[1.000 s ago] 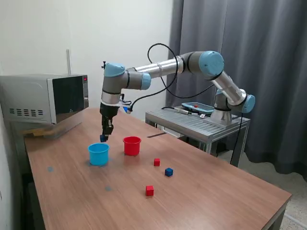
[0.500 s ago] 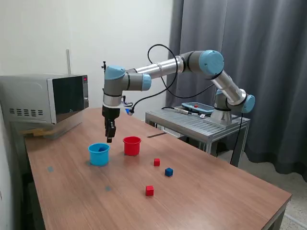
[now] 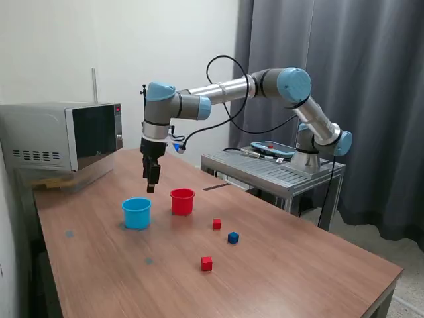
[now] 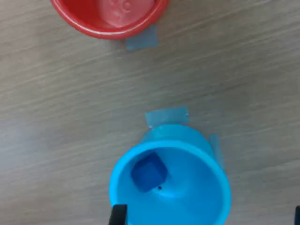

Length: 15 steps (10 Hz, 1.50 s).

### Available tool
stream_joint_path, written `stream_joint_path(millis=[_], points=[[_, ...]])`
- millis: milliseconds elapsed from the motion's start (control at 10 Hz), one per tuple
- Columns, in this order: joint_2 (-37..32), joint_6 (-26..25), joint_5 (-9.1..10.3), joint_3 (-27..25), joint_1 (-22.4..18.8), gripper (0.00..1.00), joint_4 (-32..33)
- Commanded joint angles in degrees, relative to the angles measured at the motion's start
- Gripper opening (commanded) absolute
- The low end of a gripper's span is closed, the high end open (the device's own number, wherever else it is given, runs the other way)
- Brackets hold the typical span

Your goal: Place red objects in the red bin, and blue objects in the blue bin.

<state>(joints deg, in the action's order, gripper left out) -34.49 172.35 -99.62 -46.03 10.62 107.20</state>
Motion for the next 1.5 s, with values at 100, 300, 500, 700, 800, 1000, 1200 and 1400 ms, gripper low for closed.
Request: stream_joint_path(millis=[100,300,500,700,800,1000,1200,1400], points=[[-3.55,0.00,0.91,-3.96,-4.54,1.00,-0.59],[-7.15,-1.65,2.58,-9.14,-7.00,1.00,-0.59],[-11.55,-4.21,3.37,-15.64,-7.36,1.00,-0.68],[-16.20,-6.49,5.04,-22.32,-7.80,1.00,-0.68],[-17.35,-7.64,5.22,-24.96,-8.94,1.00,-0.76],[-17.37,-8.00,5.58,-25.34,-11.83,1.00,-0.77],[-17.37,-8.00,7.24,-25.34,-13.42,1.00,-0.77],[-17.28,-8.00,7.51,-26.47,-14.56,1.00,-0.68]])
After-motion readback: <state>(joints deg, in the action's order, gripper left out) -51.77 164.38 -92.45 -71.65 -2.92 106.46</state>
